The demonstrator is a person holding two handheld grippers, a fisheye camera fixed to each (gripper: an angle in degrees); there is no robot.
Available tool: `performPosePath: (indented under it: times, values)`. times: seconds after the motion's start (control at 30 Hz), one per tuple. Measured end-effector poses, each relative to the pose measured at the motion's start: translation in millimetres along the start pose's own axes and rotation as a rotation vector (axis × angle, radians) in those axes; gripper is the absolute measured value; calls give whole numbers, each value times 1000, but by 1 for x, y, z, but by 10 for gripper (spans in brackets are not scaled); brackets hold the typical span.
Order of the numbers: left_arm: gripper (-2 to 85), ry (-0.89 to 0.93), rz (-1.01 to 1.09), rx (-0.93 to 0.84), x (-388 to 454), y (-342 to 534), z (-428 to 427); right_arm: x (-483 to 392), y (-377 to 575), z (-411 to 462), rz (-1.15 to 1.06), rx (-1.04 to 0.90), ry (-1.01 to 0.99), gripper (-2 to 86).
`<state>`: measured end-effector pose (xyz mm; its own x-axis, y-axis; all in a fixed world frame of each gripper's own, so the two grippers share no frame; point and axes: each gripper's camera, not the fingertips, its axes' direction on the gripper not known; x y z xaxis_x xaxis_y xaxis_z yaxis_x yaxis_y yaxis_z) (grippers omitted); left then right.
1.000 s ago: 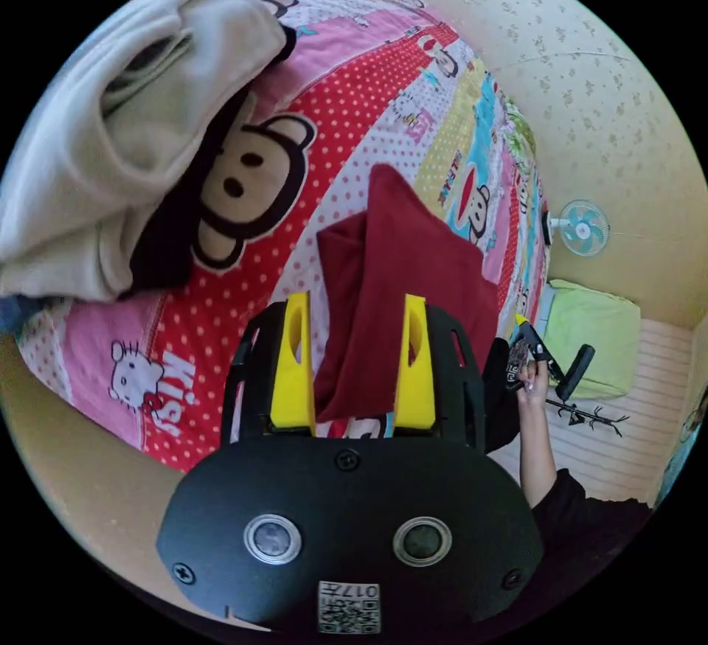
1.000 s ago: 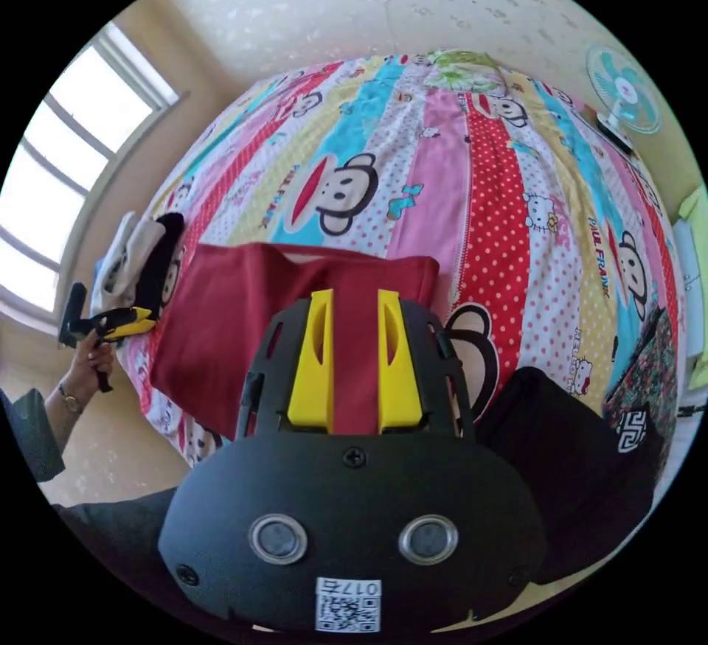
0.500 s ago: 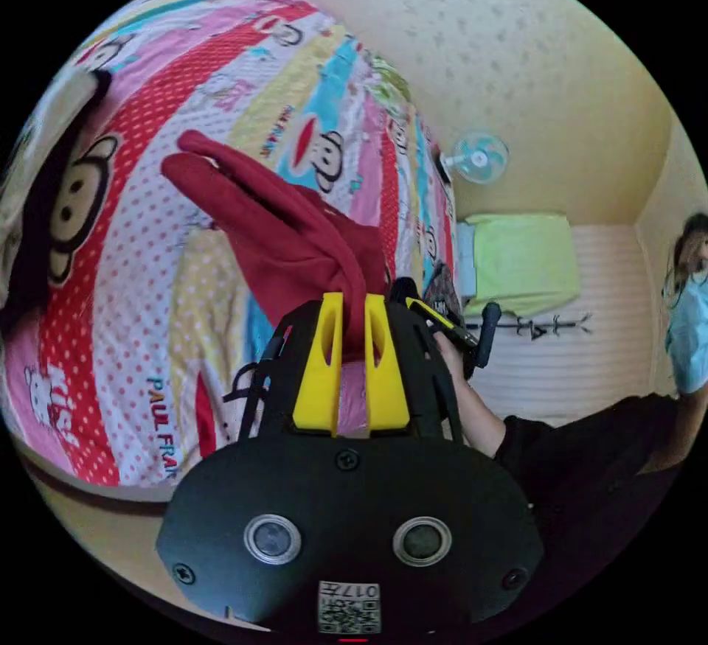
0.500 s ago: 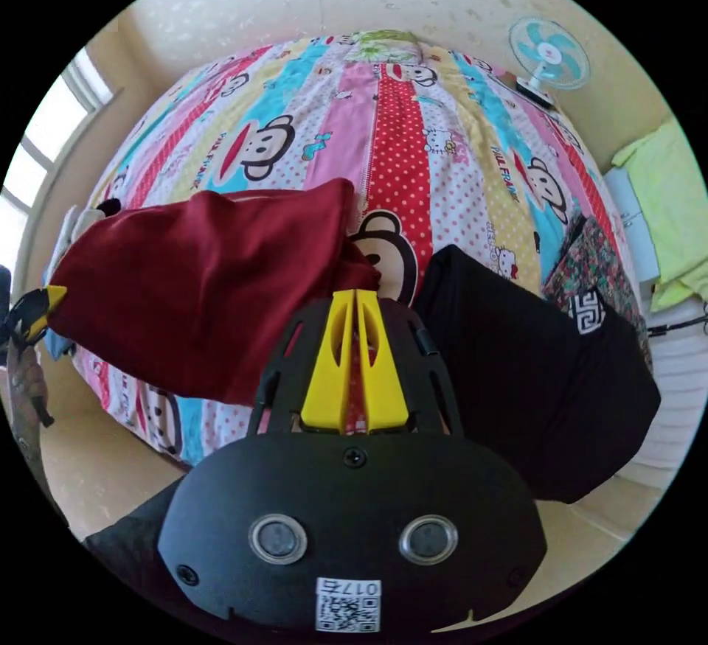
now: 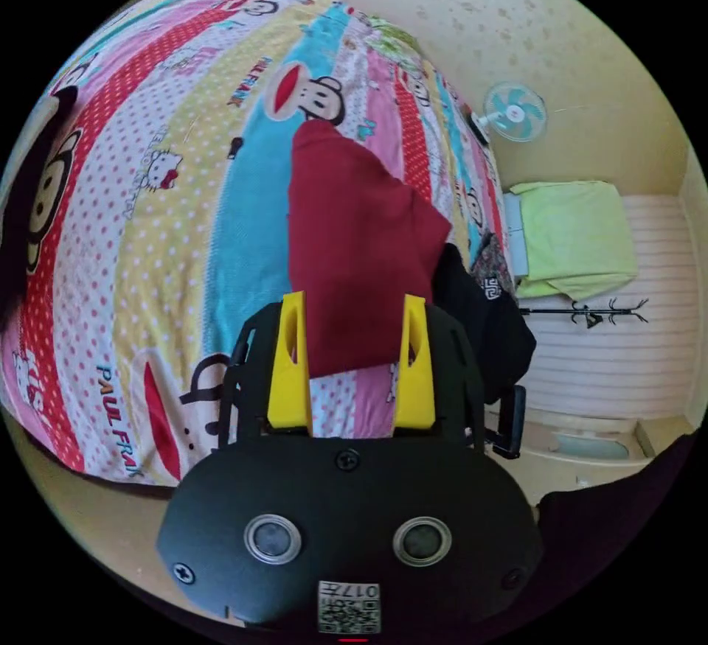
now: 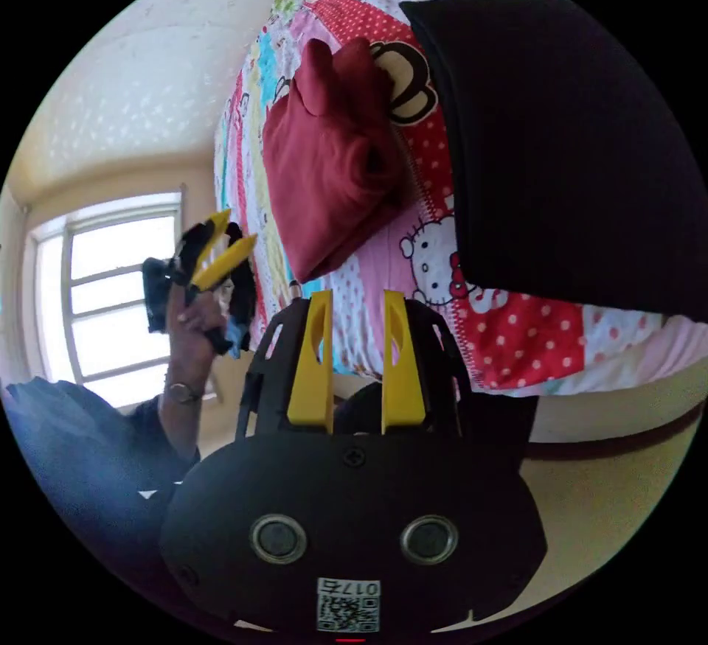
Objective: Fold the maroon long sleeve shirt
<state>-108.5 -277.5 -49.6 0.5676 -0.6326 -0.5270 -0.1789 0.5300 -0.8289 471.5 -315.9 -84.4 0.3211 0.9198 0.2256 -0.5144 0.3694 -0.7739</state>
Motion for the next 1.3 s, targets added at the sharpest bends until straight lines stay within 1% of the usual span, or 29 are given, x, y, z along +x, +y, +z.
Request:
performPosePath:
  times: [0.07, 0.13, 0.17, 0.2, 0.23, 0.27, 0.33, 0.4, 0.43, 0.5, 0.53, 0.6, 0.67, 0.7, 0.77, 0.8, 0.83, 0.87, 0.9, 0.93, 0.97, 1.03, 1.13, 1.2, 1.23, 1.27, 1.3]
  values:
    - [190, 85, -73, -107, -28, -2, 35, 22, -9, -5, 115, 65, -213, 141]
    - [171, 277, -104, -247, -40, -1, 83, 39, -16, -4, 198, 111, -338, 163]
    - [163, 270, -117, -249, -41, 1, 88, 50, -22, -1, 258, 141, -401, 177]
    - [134, 234, -134, -237, -41, 5, 90, 56, -25, 0, 286, 159, -432, 182]
    - [94, 263, -120, -246, -39, 8, 89, 65, -29, 2, 337, 212, -495, 192]
    - [86, 295, -114, -245, -38, 11, 87, 71, -33, 2, 368, 272, -556, 200]
    - [68, 417, -86, -229, -34, 25, 66, 74, -38, -3, 388, 362, -614, 205]
    - [66, 471, -35, -235, -23, 36, 46, 72, -45, -8, 399, 376, -621, 200]
    - [65, 481, 0, -243, -14, 45, 32, 66, -49, -10, 370, 360, -654, 184]
    - [65, 459, 47, -236, -5, 59, 8, 50, -46, -14, 328, 321, -708, 152]
    - [65, 457, 64, -214, -5, 67, -12, 30, -39, -20, 267, 302, -705, 134]
    - [65, 493, 67, -177, -14, 78, -48, -15, -26, -29, 148, 246, -629, 118]
    - [65, 530, 43, -149, -29, 90, -87, -88, -9, -28, -41, 155, -509, 106]
    - [65, 523, 46, -133, -39, 98, -116, -108, -6, -24, -90, 119, -489, 104]
    - [65, 474, 86, -87, -50, 109, -168, -184, 3, 4, -256, 5, -443, 99]
    - [65, 465, 96, -39, -61, 116, -204, -203, 5, 13, -296, -19, -443, 98]
    - [65, 473, 97, 19, -74, 123, -241, -238, 9, 35, -355, -65, -467, 97]
    - [65, 476, 101, 52, -80, 126, -261, -273, 12, 60, -402, -114, -514, 95]
    - [66, 467, 117, 122, -90, 135, -300, -290, 15, 73, -427, -135, -538, 94]
    - [66, 437, 137, 183, -97, 143, -337, -324, 20, 99, -476, -174, -581, 93]
    - [66, 414, 147, 211, -100, 148, -355, -357, 27, 125, -523, -214, -617, 93]
    - [67, 319, 163, 316, -113, 168, -420, -404, 40, 167, -568, -275, -653, 93]
    - [68, 256, 126, 426, -143, 193, -480, -470, 71, 237, -630, -329, -648, 95]
    - [71, 208, 98, 471, -168, 205, -502, -493, 90, 287, -600, -350, -645, 97]
    - [78, 153, 62, 499, -191, 212, -509, -498, 102, 324, -580, -376, -624, 99]
    - [82, 134, 22, 502, -205, 215, -510, -496, 113, 363, -551, -434, -555, 100]
    - [92, 107, -137, 490, -243, 224, -507, -492, 116, 383, -519, -474, -498, 101]
